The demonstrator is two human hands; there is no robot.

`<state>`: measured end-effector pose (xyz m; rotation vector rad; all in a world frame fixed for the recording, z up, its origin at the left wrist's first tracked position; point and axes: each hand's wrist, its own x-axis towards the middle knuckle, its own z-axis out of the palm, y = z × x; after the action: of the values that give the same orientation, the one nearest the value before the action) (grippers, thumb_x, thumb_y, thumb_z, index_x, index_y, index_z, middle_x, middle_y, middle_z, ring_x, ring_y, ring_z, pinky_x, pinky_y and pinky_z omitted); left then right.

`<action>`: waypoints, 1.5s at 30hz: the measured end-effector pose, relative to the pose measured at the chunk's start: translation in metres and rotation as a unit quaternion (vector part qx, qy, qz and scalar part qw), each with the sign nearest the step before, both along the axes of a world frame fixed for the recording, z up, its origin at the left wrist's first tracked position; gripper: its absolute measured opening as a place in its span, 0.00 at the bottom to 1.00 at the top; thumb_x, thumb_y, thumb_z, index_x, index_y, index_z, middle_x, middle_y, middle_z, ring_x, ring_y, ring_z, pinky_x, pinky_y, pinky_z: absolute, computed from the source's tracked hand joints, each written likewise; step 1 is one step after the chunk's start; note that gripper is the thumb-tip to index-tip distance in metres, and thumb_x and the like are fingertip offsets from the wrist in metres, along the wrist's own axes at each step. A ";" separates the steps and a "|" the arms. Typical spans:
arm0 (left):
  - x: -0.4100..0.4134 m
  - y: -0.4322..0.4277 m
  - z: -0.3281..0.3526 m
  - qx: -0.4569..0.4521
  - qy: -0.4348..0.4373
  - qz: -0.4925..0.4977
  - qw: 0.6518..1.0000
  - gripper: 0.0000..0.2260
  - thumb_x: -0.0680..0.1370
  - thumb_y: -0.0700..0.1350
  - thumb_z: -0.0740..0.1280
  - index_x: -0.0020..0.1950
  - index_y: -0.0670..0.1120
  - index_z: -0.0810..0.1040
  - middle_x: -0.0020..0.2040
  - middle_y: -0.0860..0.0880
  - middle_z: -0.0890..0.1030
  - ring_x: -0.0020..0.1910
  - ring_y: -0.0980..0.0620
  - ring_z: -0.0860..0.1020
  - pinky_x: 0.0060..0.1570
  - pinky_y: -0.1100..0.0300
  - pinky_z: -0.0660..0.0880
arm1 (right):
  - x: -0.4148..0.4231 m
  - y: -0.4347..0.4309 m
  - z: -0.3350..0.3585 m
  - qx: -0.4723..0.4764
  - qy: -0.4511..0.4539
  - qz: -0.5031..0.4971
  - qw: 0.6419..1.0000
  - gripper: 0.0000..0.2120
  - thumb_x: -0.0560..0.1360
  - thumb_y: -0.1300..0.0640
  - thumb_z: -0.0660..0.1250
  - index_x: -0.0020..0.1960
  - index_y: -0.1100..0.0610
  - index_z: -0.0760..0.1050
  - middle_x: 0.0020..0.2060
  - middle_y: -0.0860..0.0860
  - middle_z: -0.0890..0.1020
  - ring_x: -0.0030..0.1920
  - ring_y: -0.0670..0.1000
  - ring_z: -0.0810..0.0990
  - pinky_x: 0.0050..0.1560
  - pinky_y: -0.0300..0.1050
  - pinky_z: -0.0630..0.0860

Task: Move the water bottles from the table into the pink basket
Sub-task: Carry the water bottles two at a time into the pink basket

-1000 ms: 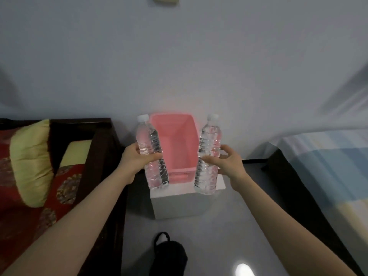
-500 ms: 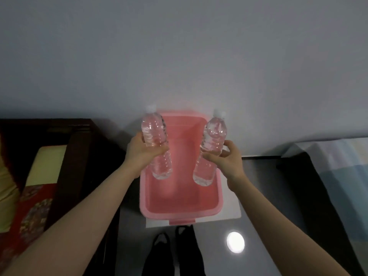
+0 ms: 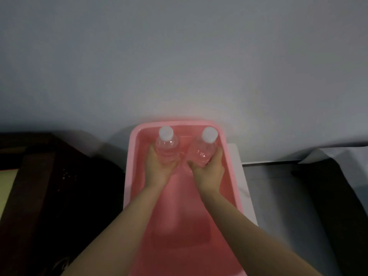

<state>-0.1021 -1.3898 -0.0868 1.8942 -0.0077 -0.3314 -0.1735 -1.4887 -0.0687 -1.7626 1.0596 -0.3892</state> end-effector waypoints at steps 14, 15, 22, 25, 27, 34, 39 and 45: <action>0.020 -0.018 -0.035 0.042 -0.084 0.018 0.995 0.20 0.61 0.37 0.79 0.42 0.58 0.77 0.39 0.59 0.82 0.44 0.54 0.83 0.43 0.58 0.78 | 0.031 -0.010 -0.056 0.022 -0.003 -0.082 0.996 0.39 0.68 0.65 0.75 0.74 0.59 0.61 0.69 0.57 0.73 0.70 0.55 0.71 0.64 0.30 0.60; 0.020 -0.018 -0.037 0.040 -0.084 0.018 0.995 0.20 0.61 0.38 0.80 0.45 0.55 0.78 0.43 0.55 0.83 0.46 0.49 0.83 0.45 0.55 0.78 | 0.033 -0.011 -0.058 0.020 -0.005 -0.083 0.996 0.38 0.67 0.65 0.75 0.74 0.60 0.62 0.69 0.57 0.74 0.70 0.55 0.71 0.67 0.35 0.62; 0.019 -0.019 -0.036 0.047 -0.057 0.019 0.997 0.32 0.58 0.44 0.83 0.56 0.45 0.70 0.55 0.45 0.80 0.53 0.46 0.79 0.51 0.56 0.73 | 0.038 -0.012 -0.058 0.017 0.002 -0.084 0.996 0.38 0.67 0.65 0.75 0.73 0.61 0.62 0.69 0.59 0.73 0.70 0.56 0.71 0.68 0.43 0.65; 0.020 -0.019 -0.037 0.061 -0.046 0.021 0.997 0.36 0.58 0.45 0.83 0.60 0.39 0.69 0.58 0.40 0.79 0.58 0.41 0.78 0.52 0.56 0.72 | 0.041 -0.012 -0.059 0.015 0.006 -0.084 0.996 0.37 0.68 0.65 0.74 0.72 0.62 0.62 0.67 0.60 0.74 0.68 0.57 0.73 0.67 0.44 0.67; 0.020 -0.020 -0.035 0.067 -0.051 0.020 0.996 0.37 0.59 0.45 0.83 0.61 0.38 0.69 0.59 0.39 0.78 0.59 0.40 0.77 0.53 0.57 0.71 | 0.041 -0.012 -0.058 0.012 0.016 -0.074 0.997 0.37 0.68 0.64 0.74 0.73 0.62 0.60 0.67 0.61 0.74 0.68 0.58 0.73 0.67 0.44 0.68; 0.020 -0.012 -0.005 0.049 -0.057 -0.020 0.997 0.37 0.59 0.43 0.82 0.63 0.41 0.70 0.61 0.42 0.77 0.60 0.43 0.77 0.58 0.52 0.74 | 0.031 -0.020 -0.021 0.024 0.027 -0.038 0.999 0.39 0.67 0.63 0.75 0.74 0.60 0.62 0.69 0.58 0.74 0.69 0.57 0.72 0.67 0.42 0.67; 0.031 0.005 0.044 0.022 -0.121 -0.059 0.991 0.36 0.62 0.43 0.81 0.66 0.45 0.70 0.60 0.52 0.76 0.58 0.54 0.76 0.57 0.62 0.71 | 0.008 -0.034 0.044 -0.058 -0.066 0.023 0.996 0.34 0.67 0.59 0.76 0.71 0.56 0.67 0.64 0.52 0.75 0.60 0.50 0.77 0.59 0.44 0.76; 0.049 0.003 0.070 0.069 -0.110 -0.188 0.974 0.32 0.63 0.42 0.81 0.66 0.44 0.76 0.60 0.50 0.80 0.56 0.53 0.78 0.57 0.60 0.74 | 0.026 -0.072 0.079 -0.102 0.049 0.173 0.978 0.33 0.66 0.52 0.77 0.69 0.52 0.71 0.61 0.49 0.76 0.48 0.51 0.80 0.52 0.50 0.78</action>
<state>-0.0531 -1.3869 -0.0165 2.0570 -0.5090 -0.3818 -0.1472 -1.5611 0.0104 -2.1234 0.7778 -0.1994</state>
